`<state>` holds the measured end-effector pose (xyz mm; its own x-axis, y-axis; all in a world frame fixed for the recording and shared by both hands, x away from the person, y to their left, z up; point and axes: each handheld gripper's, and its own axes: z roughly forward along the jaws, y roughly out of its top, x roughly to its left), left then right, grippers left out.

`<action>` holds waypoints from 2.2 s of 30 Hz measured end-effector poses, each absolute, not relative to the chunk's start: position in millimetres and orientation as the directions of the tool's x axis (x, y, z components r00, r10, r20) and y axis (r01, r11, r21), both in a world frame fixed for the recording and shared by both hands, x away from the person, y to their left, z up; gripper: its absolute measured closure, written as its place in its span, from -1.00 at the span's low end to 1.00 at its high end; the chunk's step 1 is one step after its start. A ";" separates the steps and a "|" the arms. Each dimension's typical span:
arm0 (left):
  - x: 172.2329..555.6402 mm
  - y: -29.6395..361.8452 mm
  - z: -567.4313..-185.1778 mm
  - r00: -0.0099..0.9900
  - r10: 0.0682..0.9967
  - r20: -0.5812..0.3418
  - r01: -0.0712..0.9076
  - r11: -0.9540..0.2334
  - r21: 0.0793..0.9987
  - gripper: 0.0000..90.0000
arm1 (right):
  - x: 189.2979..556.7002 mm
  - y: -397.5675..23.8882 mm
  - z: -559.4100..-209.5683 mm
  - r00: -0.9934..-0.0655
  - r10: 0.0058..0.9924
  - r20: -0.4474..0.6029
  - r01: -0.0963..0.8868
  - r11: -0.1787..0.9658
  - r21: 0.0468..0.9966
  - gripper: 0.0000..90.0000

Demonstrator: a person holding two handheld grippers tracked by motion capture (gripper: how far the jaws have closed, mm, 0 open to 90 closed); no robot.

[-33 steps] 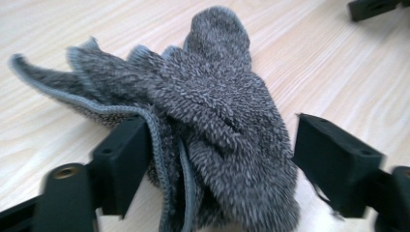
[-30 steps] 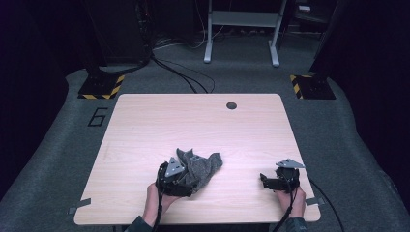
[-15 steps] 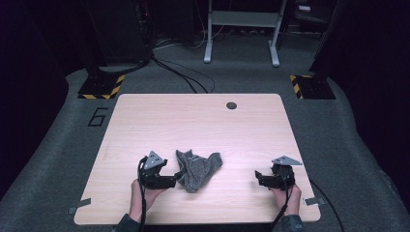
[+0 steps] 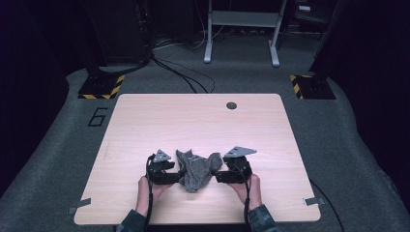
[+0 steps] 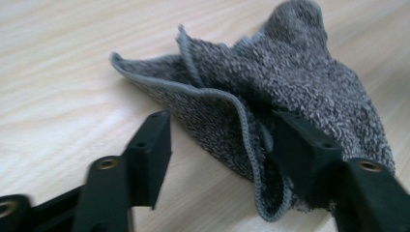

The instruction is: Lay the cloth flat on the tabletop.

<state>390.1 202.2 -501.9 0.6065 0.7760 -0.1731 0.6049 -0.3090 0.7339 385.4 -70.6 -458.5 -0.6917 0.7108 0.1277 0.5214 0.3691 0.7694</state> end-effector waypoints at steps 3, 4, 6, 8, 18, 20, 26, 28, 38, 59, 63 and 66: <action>390.4 200.3 -506.2 0.622 0.762 -0.180 0.610 -0.327 0.722 0.31 | 390.3 -54.1 -467.1 -0.711 0.691 0.129 0.529 0.404 0.747 -0.12; 390.3 199.8 -507.2 0.625 0.761 -0.173 0.603 -0.330 0.726 0.42 | 392.7 -48.2 -471.3 -0.717 0.681 0.147 0.543 0.414 0.731 -0.08; 389.5 199.7 -508.8 0.632 0.758 -0.163 0.595 -0.339 0.729 0.60 | 395.2 -41.5 -476.7 -0.717 0.686 0.124 0.548 0.445 0.709 0.16; 388.0 200.3 -510.9 0.632 0.760 -0.154 0.591 -0.344 0.730 0.75 | 398.0 -38.7 -482.6 -0.721 0.679 0.138 0.563 0.457 0.688 0.45; 380.6 203.6 -507.8 0.616 0.775 -0.143 0.570 -0.313 0.759 0.95 | 394.9 -48.1 -488.6 -0.694 0.714 0.089 0.562 0.461 0.687 0.95; 379.4 205.1 -507.3 0.609 0.780 -0.142 0.569 -0.306 0.763 0.95 | 394.1 -53.6 -485.7 -0.678 0.730 0.088 0.568 0.445 0.692 0.95; 376.3 209.8 -508.1 0.596 0.789 -0.150 0.580 -0.293 0.760 0.95 | 391.4 -71.7 -479.8 -0.655 0.753 0.062 0.560 0.428 0.710 0.95; 375.6 210.8 -508.7 0.596 0.788 -0.151 0.580 -0.293 0.760 0.95 | 390.2 -77.8 -479.2 -0.645 0.762 0.056 0.565 0.426 0.707 0.95; 368.8 215.9 -513.4 0.586 0.795 -0.157 0.598 -0.293 0.746 0.95 | 379.9 -102.5 -481.1 -0.610 0.791 0.047 0.593 0.417 0.689 0.93; 418.0 207.6 -498.1 0.579 0.802 -0.147 0.614 -0.310 0.726 0.02 | 422.0 -72.1 -464.2 -0.641 0.753 0.145 0.599 0.374 0.708 -0.29; 425.6 201.8 -510.6 0.582 0.803 -0.132 0.633 -0.345 0.693 -0.06 | 439.4 -56.5 -468.0 -0.641 0.754 0.146 0.619 0.395 0.678 -0.28; 425.6 199.6 -516.3 0.574 0.809 -0.128 0.629 -0.337 0.701 -0.09 | 447.9 -47.9 -474.5 -0.654 0.744 0.137 0.620 0.423 0.661 -0.10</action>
<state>425.6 199.6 -516.3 0.5744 0.8086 -0.1275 0.6293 -0.3365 0.7005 447.9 -47.9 -474.5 -0.6539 0.7442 0.1365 0.6197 0.4232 0.6609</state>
